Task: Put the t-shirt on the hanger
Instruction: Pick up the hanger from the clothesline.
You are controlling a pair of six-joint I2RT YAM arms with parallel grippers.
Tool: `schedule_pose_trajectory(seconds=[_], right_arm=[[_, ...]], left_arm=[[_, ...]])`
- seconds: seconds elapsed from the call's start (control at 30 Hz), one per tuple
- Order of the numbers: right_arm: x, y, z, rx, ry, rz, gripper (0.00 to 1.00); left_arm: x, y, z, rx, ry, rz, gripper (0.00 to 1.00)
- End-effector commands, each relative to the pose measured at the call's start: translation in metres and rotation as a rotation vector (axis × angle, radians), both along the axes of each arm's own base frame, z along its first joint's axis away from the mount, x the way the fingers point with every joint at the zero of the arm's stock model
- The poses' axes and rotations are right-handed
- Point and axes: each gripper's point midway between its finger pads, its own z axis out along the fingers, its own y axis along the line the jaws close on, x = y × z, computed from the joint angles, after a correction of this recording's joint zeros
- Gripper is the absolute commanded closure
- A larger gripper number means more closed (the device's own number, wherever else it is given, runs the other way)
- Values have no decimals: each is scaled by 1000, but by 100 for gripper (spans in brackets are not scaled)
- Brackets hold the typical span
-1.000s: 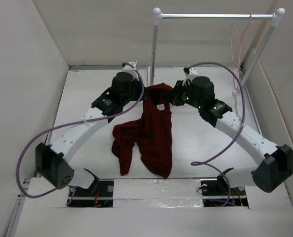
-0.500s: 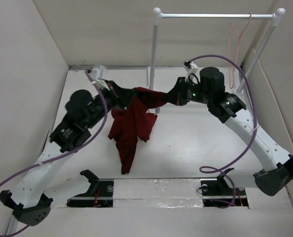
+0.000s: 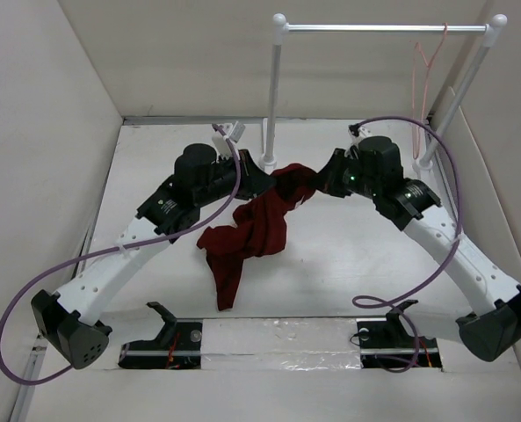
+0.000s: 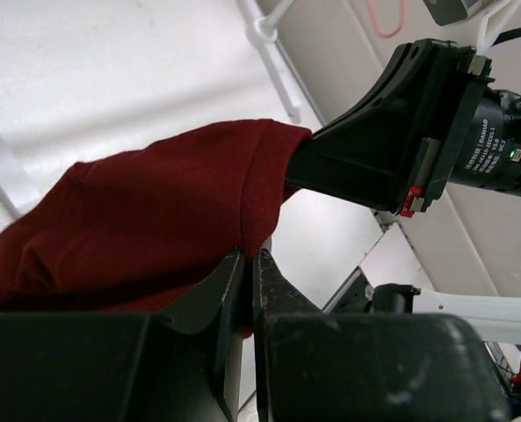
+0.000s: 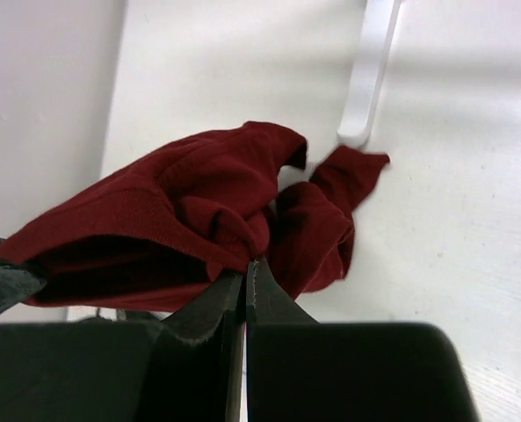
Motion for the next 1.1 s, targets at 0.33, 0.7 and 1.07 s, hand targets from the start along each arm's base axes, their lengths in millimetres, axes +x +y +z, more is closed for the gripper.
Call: schedule_pose_trajectory(seconds=[0.33,0.7,1.07], right_arm=[[-5,-82,141,-7,-316,-227,30],[64,-220,220,-225,-474,-754,43],[152,-280,173,-388,-355,-846,35]], left_arm=[[13,-14,60,-13,-148,-51,100],[13,-15,68,-7,-194,-73,100],[3,-5,49,23,-217,-82,100]])
